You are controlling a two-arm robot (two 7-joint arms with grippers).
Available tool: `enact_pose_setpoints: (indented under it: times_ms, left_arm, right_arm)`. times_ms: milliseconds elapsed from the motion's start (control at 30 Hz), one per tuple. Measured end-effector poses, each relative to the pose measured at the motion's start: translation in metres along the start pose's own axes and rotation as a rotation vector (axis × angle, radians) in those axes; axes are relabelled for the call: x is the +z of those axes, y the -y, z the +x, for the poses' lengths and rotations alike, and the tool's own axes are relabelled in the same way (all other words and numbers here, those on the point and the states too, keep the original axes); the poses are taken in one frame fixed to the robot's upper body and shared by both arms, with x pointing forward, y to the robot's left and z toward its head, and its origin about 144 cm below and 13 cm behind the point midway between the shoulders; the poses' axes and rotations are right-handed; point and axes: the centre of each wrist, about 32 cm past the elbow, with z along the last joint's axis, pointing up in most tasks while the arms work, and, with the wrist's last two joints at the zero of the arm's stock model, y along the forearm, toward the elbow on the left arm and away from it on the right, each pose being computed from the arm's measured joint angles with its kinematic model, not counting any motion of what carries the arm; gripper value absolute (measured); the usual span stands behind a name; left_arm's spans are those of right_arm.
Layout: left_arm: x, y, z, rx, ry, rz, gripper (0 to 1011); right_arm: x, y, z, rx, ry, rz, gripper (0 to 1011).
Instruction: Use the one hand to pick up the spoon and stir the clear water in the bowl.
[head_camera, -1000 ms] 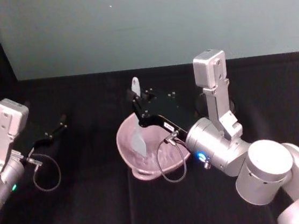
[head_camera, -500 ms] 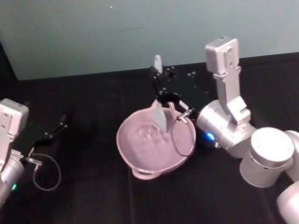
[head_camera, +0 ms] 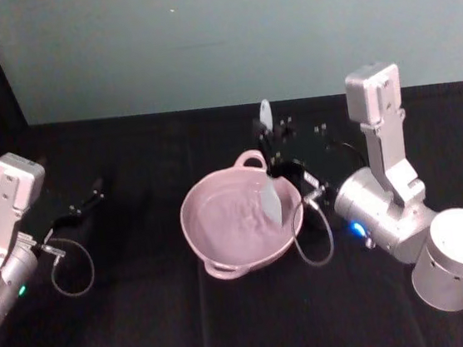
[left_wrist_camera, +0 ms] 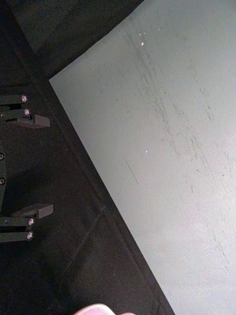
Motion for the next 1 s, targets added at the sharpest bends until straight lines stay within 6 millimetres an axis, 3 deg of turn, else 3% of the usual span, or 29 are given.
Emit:
enact_pose_setpoints:
  times_ms: [200, 433, 700, 1000]
  left_arm:
    - [0.0, 0.0, 0.0, 0.0, 0.0, 0.0, 1012]
    - [0.0, 0.0, 0.0, 0.0, 0.0, 0.0, 1011]
    - [0.0, 0.0, 0.0, 0.0, 0.0, 0.0, 1011]
    - [0.0, 0.0, 0.0, 0.0, 0.0, 0.0, 1011]
  right_arm:
    - [0.006, 0.014, -0.013, 0.086, -0.047, -0.02, 120]
    - [0.008, 0.013, -0.027, 0.149, -0.079, -0.014, 119]
    - [0.002, -0.008, -0.036, 0.175, -0.113, 0.003, 120]
    - [-0.006, -0.035, -0.029, 0.099, -0.1, 0.034, 120]
